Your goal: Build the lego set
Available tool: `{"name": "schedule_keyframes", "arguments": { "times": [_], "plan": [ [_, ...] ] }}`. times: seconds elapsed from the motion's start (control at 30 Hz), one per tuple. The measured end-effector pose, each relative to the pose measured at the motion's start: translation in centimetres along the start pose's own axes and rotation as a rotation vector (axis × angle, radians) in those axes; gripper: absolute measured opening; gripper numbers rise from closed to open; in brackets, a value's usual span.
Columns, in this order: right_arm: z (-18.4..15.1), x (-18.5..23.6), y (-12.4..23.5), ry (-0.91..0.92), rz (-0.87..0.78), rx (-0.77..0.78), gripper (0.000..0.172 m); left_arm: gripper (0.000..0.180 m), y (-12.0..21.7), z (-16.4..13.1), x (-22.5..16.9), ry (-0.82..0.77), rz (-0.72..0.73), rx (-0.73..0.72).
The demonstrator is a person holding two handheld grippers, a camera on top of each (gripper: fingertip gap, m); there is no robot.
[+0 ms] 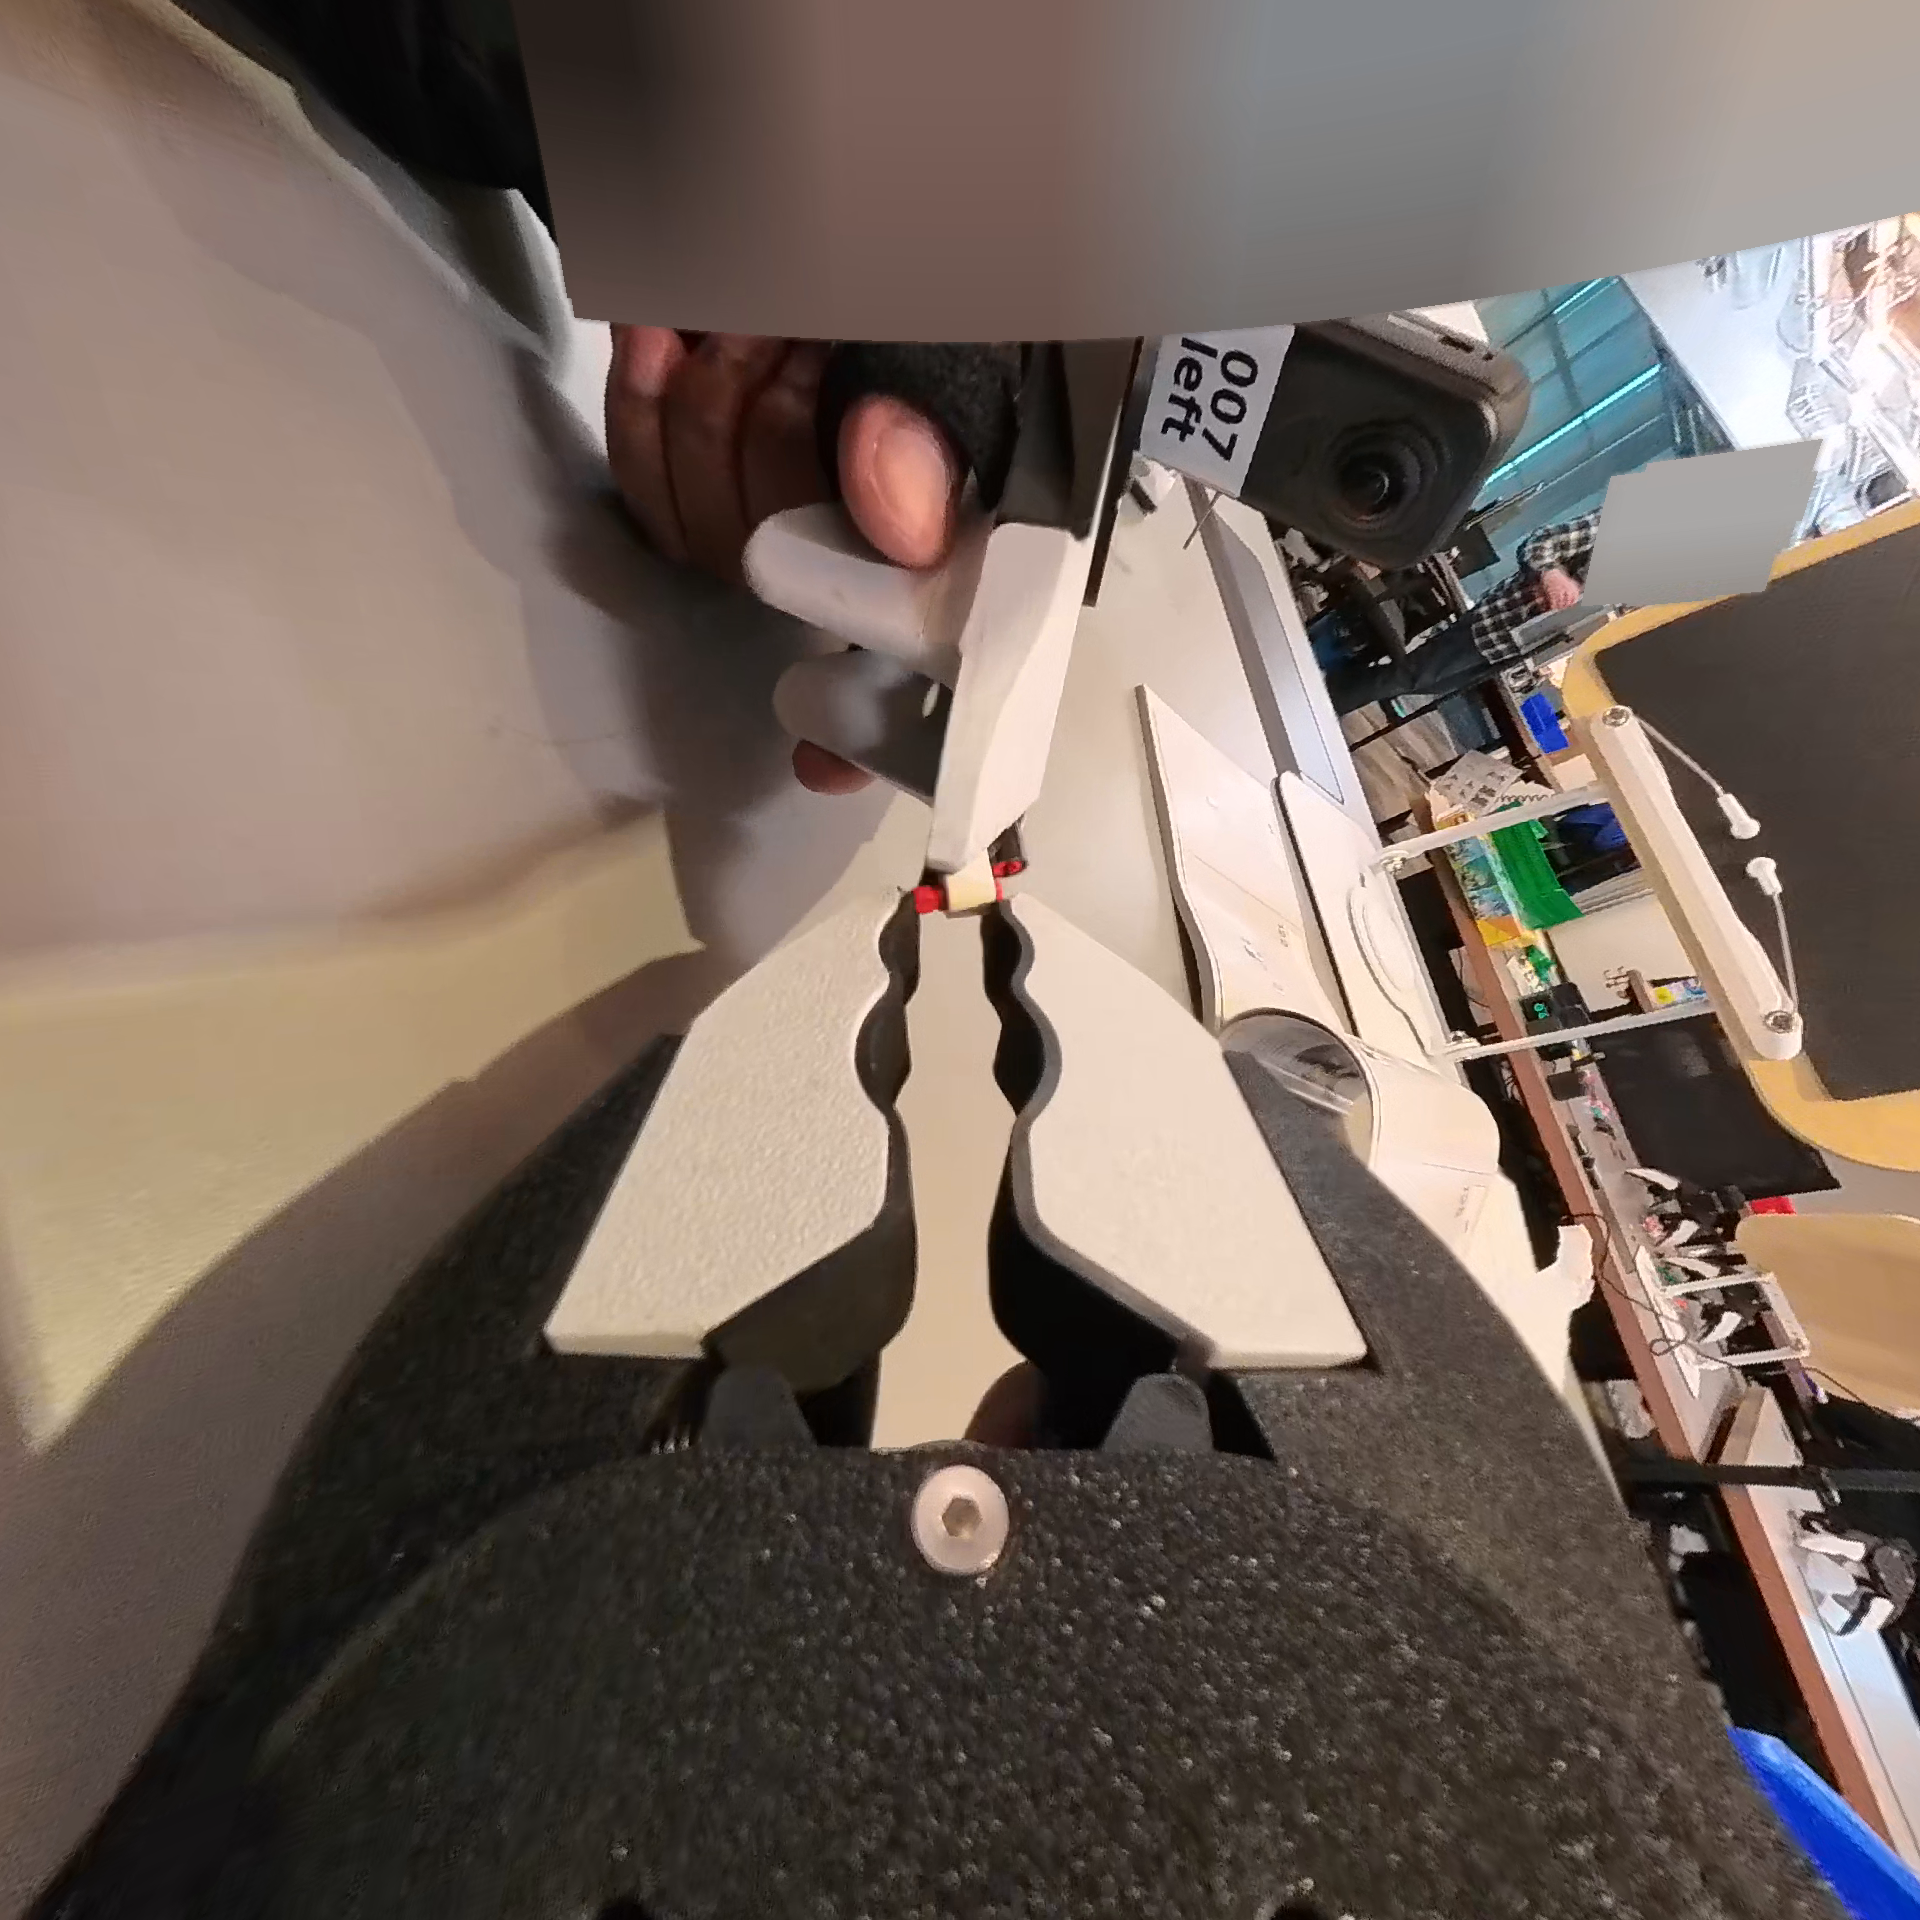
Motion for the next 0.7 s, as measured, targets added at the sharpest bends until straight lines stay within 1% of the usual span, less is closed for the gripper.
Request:
{"name": "schedule_keyframes", "arguments": {
  "times": [0.3,0.43,0.57,0.7],
  "plan": [
    [-0.04,0.03,-0.11,-0.035,0.045,0.027,0.009,0.007,-0.14,-0.14,0.06,-0.005,0.026,0.027],
    [-0.20,-0.13,-0.15,-0.081,0.085,0.040,0.006,0.007,-0.32,-0.23,0.04,-0.018,0.046,0.043],
    [-0.28,-0.22,-0.31,-0.088,0.071,0.044,0.006,0.007,-0.17,-0.09,0.20,-0.002,0.054,0.020],
    [-0.65,-0.36,-0.54,-0.103,0.035,0.013,0.007,0.007,0.10,0.14,0.47,0.036,0.034,-0.006]
  ]
}}
Point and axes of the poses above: each gripper's, where its closed fingertips meet, y back along the fingers, z out of its top, x = y × z across the jaws, the point moved 10 cm from there along y, back along the fingers, and after that the axes turned 4 degrees about y, right-handed, at the moved point
